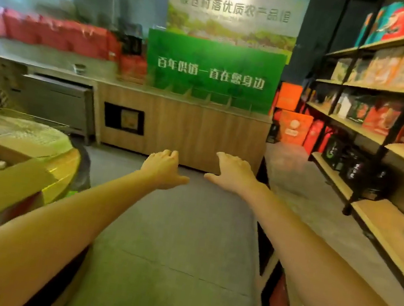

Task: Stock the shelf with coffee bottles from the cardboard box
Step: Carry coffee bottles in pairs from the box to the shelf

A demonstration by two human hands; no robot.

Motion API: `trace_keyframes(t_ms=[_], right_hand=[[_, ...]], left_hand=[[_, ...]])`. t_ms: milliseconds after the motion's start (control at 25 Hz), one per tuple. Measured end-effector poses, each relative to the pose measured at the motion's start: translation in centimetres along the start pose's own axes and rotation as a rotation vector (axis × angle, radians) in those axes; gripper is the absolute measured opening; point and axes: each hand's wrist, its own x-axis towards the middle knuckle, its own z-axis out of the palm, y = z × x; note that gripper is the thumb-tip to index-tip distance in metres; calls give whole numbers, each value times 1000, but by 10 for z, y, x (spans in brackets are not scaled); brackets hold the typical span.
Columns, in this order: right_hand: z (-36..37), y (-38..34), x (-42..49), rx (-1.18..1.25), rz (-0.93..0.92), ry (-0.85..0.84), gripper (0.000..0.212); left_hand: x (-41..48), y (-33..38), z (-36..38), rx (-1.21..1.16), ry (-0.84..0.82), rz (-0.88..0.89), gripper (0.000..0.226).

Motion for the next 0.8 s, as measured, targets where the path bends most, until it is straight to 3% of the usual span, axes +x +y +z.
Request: trace_keyframes(t_ms=[400, 680, 800], right_hand=[[88, -370, 169, 88, -515, -74, 69], [156, -520, 230, 187, -789, -187, 56], [195, -567, 266, 172, -882, -263, 68]], left_hand=[[-25, -365, -67, 68, 87, -467, 75], [-55, -510, -53, 66, 74, -738, 77], [-48, -561, -35, 58, 43, -846, 81]])
